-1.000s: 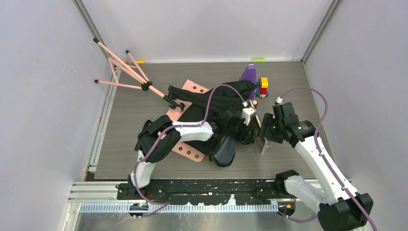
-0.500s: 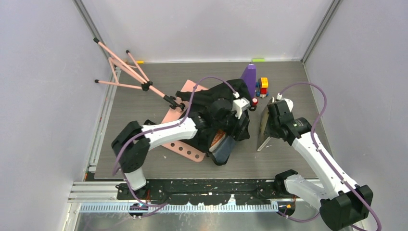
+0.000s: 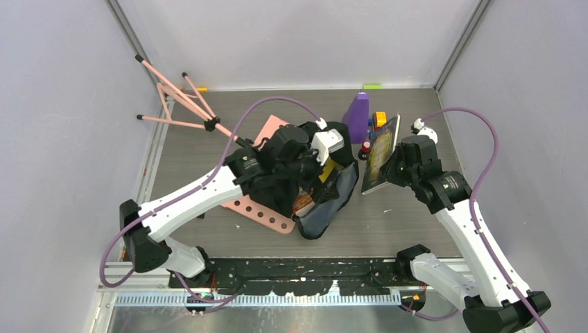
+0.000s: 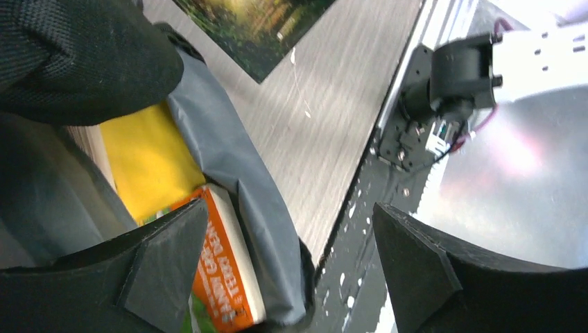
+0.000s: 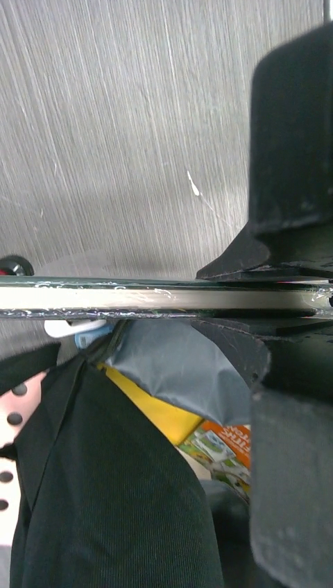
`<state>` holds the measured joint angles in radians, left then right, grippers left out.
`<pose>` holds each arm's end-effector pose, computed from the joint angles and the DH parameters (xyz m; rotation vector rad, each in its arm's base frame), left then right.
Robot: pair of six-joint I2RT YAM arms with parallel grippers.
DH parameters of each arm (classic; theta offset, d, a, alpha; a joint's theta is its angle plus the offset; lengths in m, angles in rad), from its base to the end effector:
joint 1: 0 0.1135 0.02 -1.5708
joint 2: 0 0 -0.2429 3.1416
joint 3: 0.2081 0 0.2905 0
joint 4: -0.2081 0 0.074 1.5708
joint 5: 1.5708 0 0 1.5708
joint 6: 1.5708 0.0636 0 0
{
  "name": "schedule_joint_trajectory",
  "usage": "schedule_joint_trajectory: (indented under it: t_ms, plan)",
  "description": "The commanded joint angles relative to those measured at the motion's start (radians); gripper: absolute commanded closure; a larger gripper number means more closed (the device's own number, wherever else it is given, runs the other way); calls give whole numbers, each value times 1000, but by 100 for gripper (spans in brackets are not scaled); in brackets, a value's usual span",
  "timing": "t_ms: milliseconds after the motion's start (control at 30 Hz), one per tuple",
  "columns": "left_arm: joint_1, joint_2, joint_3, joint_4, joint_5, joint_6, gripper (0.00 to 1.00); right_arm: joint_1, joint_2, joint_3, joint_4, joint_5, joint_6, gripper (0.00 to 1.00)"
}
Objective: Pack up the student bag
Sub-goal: Pick up the book from the center of the board, then place the book in the student bag.
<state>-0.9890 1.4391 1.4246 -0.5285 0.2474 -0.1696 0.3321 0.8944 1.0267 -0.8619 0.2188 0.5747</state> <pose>0.2009 -0.3338 0.3401 1.0361 1.9912 -0.9249 0.2344 0.0662 0.3092 0.3882 2.2560 0.2222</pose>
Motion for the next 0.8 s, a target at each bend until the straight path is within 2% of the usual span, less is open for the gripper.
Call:
schedule_joint_trajectory:
  t_ms: [0,300,467,633,700,767]
  plan:
    - [7,-106,100,-216,32,55,8,1,-57,62,113,-74,56,99]
    - [7,-250,200,-354,49,61,0,1,-70,62,122,-110,82,99]
    - [9,-236,304,-469,110,88,0,1,-74,35,175,-159,121,99]
    - [9,-163,360,-562,40,154,0,1,-76,2,223,-192,149,99]
    - [9,-161,334,-540,-83,164,0,1,-75,-1,226,-190,150,99]
    - [9,-160,313,-515,-144,165,0,1,-77,1,226,-187,152,99]
